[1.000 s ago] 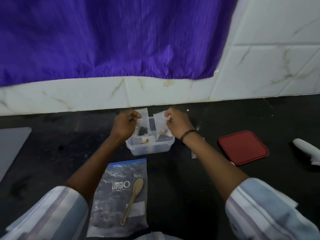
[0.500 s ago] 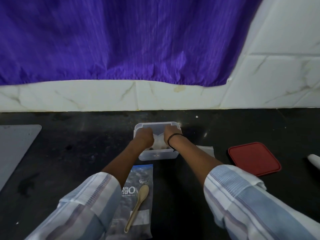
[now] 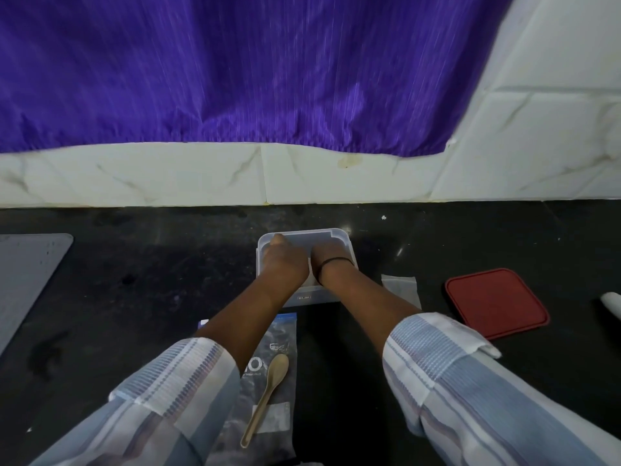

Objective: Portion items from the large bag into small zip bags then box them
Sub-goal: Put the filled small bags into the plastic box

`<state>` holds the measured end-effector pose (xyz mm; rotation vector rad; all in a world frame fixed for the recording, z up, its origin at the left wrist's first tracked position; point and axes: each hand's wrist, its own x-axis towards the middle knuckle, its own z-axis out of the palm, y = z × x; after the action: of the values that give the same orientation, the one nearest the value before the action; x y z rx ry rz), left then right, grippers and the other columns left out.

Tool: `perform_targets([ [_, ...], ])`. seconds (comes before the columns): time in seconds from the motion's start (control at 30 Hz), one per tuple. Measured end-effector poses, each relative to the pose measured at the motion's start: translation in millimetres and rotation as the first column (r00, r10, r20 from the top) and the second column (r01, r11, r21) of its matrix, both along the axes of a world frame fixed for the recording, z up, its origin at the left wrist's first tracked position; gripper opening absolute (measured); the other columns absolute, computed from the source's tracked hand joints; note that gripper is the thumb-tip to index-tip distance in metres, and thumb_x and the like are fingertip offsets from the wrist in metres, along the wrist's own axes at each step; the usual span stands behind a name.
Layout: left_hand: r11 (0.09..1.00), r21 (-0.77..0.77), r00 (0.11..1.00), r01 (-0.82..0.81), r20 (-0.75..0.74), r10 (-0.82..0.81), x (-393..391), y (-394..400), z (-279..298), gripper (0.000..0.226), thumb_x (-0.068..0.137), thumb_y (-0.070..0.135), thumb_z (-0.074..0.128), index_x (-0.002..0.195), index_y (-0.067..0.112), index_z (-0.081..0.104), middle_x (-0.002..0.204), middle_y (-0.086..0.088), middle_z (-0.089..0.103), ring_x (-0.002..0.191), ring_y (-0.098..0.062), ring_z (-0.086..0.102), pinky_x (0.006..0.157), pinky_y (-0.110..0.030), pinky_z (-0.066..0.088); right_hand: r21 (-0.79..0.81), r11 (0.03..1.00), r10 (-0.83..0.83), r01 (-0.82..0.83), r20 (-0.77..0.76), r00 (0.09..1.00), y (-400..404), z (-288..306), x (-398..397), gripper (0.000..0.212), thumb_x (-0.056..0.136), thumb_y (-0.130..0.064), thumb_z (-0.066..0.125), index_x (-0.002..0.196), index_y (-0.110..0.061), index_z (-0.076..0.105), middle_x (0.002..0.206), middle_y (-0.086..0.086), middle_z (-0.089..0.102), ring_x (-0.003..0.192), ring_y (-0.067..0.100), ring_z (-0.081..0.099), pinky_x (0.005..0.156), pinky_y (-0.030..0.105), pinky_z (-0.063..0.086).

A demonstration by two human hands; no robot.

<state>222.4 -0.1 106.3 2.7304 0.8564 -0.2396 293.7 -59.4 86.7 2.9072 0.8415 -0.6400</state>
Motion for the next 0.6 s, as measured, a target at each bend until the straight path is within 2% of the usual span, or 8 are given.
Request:
perform_targets([
  [0.1,0.991,0.085,0.974,0.106,-0.211,-0.086,-0.7,2.7,2.6,0.034,0.099,0.018,0.05,0.13,0.005,0.056,0.133,-0.012,0.057,0.121,-0.026,0.056,0.097,-0.032,0.044,-0.006,0.999,0.045,-0.045,-0.003,0.999,-3.8,6.4,-4.2,0.031,0.101,-0.018,0.041,0.125,-0.005,0.055,0.126,0.013,0.059,0.115,0.026,0.056,0.096,0.034,0.044],
  [0.23,0.981,0.068,0.945,0.183,-0.286,-0.156,-2.2,8.0,6.7,0.031,0.096,0.019,0.058,0.125,0.008,0.06,0.127,-0.009,0.062,0.116,-0.024,0.059,0.096,-0.032,0.046,0.114,0.992,0.053,-0.054,0.014,0.999,-15.1,36.1,-10.5,0.029,0.099,-0.011,0.047,0.125,-0.002,0.055,0.126,0.017,0.058,0.117,0.032,0.056,0.095,0.039,0.046],
  [0.3,0.98,0.077,0.97,0.185,-0.173,-0.17,0.7,7.6,8.2,0.028,0.096,0.013,0.055,0.123,0.01,0.062,0.121,-0.012,0.065,0.11,-0.026,0.063,0.095,-0.037,0.052,0.245,0.969,0.011,-0.032,0.087,0.996,-28.7,47.7,-12.3,0.025,0.098,-0.01,0.049,0.121,-0.006,0.058,0.119,0.016,0.061,0.112,0.029,0.059,0.093,0.036,0.048],
  [0.33,0.981,0.075,0.982,0.181,-0.078,-0.175,2.0,3.8,11.7,0.027,0.096,0.011,0.054,0.122,0.01,0.063,0.117,-0.012,0.066,0.106,-0.028,0.065,0.092,-0.04,0.054,0.39,0.919,-0.012,-0.057,0.173,0.985,-39.5,50.4,-12.1,0.019,0.097,-0.009,0.05,0.112,-0.01,0.062,0.109,0.013,0.064,0.102,0.026,0.062,0.086,0.035,0.051],
  [0.4,0.98,0.031,0.965,0.199,0.171,-0.201,8.6,-8.2,19.9,0.019,0.096,0.012,0.055,0.112,0.01,0.065,0.105,-0.013,0.068,0.097,-0.029,0.066,0.085,-0.043,0.055,0.669,0.738,-0.14,-0.091,0.284,0.949,-67.7,54.4,-8.5,0.013,0.093,-0.007,0.052,0.09,-0.013,0.064,0.089,0.007,0.065,0.082,0.02,0.061,0.07,0.03,0.05],
  [0.47,0.964,-0.054,0.872,0.262,0.441,-0.212,13.2,-28.9,29.1,0.012,0.096,0.017,0.056,0.099,0.011,0.067,0.094,-0.01,0.07,0.087,-0.027,0.067,0.078,-0.041,0.055,0.799,0.598,-0.28,-0.07,0.29,0.915,-102.0,53.4,0.1,0.009,0.089,-0.008,0.058,0.084,-0.013,0.064,0.083,0.002,0.064,0.075,0.013,0.055,0.066,0.023,0.041],
  [0.53,0.92,-0.179,0.771,0.349,0.613,-0.174,18.0,-55.8,35.9,0.01,0.092,0.016,0.06,0.091,0.014,0.069,0.088,-0.006,0.072,0.083,-0.024,0.066,0.076,-0.037,0.054,0.802,0.597,-0.377,0.016,0.263,0.888,-137.0,46.1,12.3,0.004,0.089,-0.012,0.061,0.085,-0.013,0.064,0.085,0.002,0.064,0.076,0.013,0.055,0.066,0.022,0.038],
  [0.6,0.859,-0.303,0.758,0.412,0.637,-0.139,22.0,-86.8,35.7,0.01,0.09,0.012,0.062,0.091,0.013,0.072,0.09,-0.004,0.073,0.084,-0.021,0.067,0.077,-0.035,0.054,0.705,0.686,-0.431,0.18,0.194,0.881,-166.0,28.8,26.1,0.007,0.089,-0.017,0.062,0.091,-0.01,0.064,0.091,0.009,0.066,0.084,0.023,0.061,0.069,0.028,0.044],
])
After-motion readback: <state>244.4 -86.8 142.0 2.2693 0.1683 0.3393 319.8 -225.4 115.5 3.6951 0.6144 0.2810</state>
